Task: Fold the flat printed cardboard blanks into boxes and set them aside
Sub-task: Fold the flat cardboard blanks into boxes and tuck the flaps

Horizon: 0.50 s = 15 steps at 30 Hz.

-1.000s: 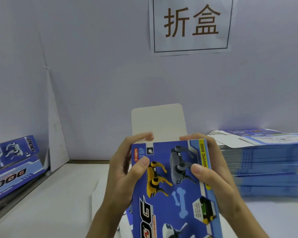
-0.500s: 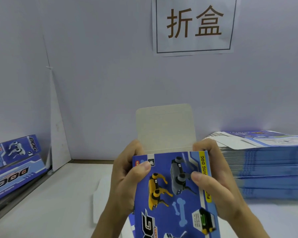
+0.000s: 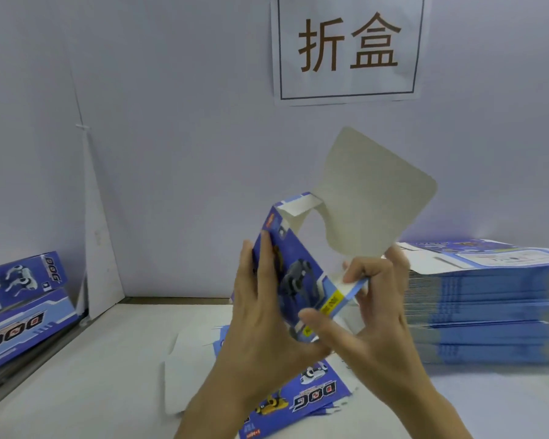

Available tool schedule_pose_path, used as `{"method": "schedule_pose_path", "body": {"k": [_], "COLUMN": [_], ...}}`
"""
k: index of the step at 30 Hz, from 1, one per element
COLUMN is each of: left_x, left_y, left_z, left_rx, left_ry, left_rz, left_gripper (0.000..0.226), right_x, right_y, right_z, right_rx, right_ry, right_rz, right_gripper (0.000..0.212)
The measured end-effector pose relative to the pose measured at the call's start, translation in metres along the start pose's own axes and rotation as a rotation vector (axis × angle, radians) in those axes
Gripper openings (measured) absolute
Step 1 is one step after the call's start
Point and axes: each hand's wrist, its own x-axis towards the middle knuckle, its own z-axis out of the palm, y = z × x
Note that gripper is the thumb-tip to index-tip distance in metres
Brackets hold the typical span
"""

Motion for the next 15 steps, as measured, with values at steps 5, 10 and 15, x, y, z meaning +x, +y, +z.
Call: {"method": "schedule_pose_path", "body": {"k": [5,10,15], "left_x": [0.004,0.005,0.007], "left_y": [-0.024,-0.036,-0.031], "left_z": [-0.011,-0.025,-0.025], "left_rx": [0.076,0.165,0.097], "left_ry": [0.101,0.039,0.061], "left_rz": [0.043,0.182,0.29], "left_gripper": [0.143,0.132,0.139], "right_x": [0.012,0.022,0.024], "right_y": [-0.013,-0.014,0.002], "right_z": [-0.017,-0.036,-0.04], "right_rx": [0.41,0.148,0.748], "right_ry": [0.193,0.378,0.278], "right_rz": [0.075,0.152,0.895], "right_gripper": [0.036,0.008,0.033]}}
